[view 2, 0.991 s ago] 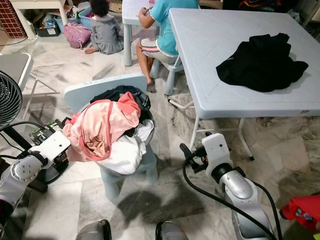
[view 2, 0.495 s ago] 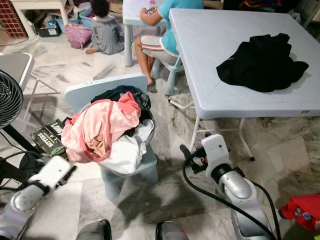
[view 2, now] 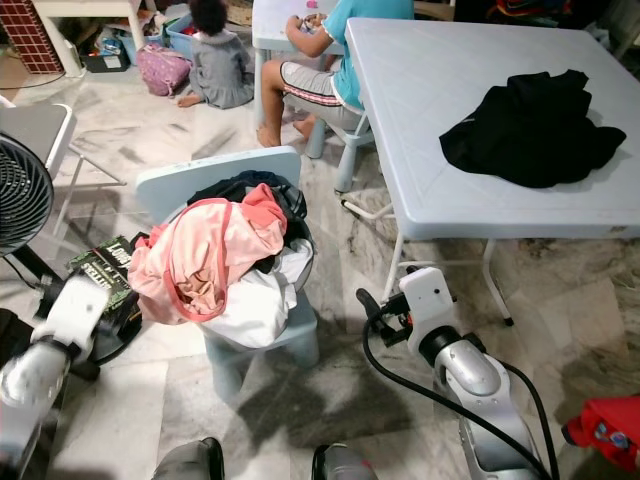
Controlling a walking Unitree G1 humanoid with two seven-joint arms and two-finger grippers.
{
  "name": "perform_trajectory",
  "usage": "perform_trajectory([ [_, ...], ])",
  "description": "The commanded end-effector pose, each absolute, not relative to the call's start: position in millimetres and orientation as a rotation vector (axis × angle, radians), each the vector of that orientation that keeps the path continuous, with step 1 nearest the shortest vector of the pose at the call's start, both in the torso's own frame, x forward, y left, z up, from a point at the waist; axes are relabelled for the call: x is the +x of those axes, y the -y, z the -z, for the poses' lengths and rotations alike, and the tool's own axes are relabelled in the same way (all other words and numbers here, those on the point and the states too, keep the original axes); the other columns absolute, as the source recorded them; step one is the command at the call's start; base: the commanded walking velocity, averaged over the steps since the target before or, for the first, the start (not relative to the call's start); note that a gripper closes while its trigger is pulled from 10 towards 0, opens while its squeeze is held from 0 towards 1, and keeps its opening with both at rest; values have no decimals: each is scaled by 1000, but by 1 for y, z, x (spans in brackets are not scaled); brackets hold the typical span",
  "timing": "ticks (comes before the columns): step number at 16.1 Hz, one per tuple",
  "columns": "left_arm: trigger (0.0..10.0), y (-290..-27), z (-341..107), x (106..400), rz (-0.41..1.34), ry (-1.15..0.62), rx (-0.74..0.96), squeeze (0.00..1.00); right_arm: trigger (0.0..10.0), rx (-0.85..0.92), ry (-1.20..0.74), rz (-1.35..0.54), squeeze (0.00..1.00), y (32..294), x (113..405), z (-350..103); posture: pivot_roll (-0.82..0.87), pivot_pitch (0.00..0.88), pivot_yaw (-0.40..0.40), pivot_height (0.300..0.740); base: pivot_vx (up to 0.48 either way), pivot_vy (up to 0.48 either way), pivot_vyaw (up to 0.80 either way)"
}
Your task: Hang hanger
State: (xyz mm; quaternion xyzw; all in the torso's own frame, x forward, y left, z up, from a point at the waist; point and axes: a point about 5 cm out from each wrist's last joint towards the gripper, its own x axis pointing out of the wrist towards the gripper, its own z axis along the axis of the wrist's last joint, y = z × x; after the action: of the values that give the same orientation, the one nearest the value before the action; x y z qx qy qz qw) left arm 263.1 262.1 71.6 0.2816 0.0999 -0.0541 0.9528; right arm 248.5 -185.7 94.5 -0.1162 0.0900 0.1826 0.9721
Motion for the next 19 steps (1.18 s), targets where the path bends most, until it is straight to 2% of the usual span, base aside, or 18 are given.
perform_trajectory([
  [1,10000,-266,-71,266,144,-241,555,408,10000,-243,-192,-370,0,188,248,-93,-40,145,-59,740,0,0,0],
  [3,10000,-261,-73,276,213,-268,541,0,10000,-249,-193,-364,0,191,248,-94,-53,150,-60,740,0,0,0],
  [7,10000,-256,-69,299,322,-347,505,0,10000,-256,-206,-372,0,195,240,-95,-87,158,-57,740,0,0,0],
  [10,10000,-253,-64,301,409,-392,500,0,10000,-245,-225,-391,0,197,236,-95,-99,162,-54,740,0,0,0],
  [12,10000,-248,-64,303,477,-400,477,0,10000,-214,-235,-459,0,189,231,-96,-104,167,-54,740,0,0,0],
  [19,10000,-247,-56,303,524,-443,533,0,10000,-226,-251,-480,0,187,228,-95,-114,168,-53,740,0,0,0],
])
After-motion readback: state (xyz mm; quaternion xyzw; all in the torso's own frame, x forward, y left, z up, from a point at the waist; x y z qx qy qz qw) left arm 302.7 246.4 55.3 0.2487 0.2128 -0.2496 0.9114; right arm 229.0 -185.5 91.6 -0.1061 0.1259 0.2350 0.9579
